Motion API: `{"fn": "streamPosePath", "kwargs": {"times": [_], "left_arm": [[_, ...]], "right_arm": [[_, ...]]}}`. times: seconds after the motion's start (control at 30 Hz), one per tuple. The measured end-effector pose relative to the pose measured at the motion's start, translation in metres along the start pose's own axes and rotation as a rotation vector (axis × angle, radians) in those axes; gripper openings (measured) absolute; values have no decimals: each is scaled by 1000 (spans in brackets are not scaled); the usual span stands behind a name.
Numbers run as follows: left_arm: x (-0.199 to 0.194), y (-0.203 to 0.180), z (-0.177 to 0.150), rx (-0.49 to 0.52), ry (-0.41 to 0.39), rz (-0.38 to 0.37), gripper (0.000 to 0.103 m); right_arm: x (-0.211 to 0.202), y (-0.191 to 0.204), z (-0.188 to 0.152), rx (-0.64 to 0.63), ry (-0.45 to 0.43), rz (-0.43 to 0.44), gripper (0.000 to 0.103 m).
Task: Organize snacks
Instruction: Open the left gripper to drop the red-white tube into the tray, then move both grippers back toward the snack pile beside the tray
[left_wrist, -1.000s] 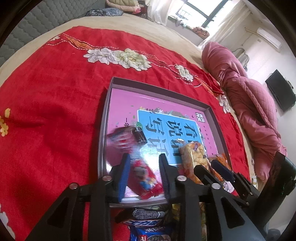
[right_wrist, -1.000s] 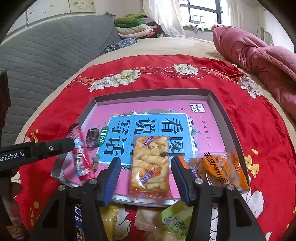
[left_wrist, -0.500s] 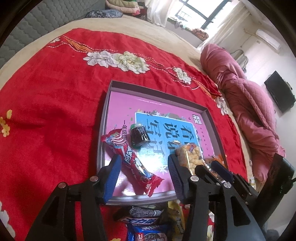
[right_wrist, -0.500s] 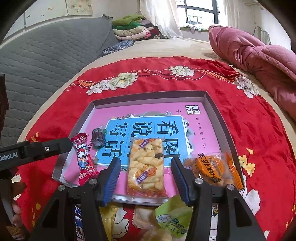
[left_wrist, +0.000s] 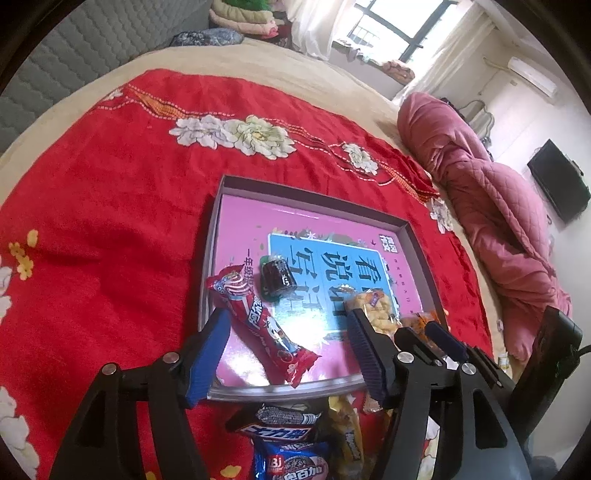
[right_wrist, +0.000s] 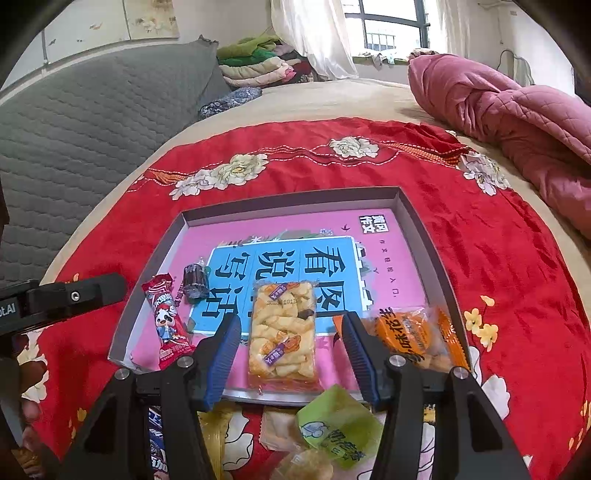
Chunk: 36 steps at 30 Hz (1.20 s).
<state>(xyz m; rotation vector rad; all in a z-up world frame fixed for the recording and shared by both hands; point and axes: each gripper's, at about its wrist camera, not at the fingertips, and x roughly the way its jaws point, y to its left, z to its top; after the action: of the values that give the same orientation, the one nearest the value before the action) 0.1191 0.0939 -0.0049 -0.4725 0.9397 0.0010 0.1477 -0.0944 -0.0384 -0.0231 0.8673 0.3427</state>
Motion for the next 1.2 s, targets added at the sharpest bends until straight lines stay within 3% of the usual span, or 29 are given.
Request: {"fn": "streamPosePath", "kwargs": {"times": [0.33,0.63,1.2], "left_arm": [[-12,-2,2,13,-17,4,69],[-25,-2,0,26,-40,50,73],[-45,-4,-11,60,-37,93,73]], "right_arm": [[-13,-6,3,16,-26,-6,63],[-36,-18,6,35,-70,-9,68],[-62,-30,-2,71,-83,24,70]]}}
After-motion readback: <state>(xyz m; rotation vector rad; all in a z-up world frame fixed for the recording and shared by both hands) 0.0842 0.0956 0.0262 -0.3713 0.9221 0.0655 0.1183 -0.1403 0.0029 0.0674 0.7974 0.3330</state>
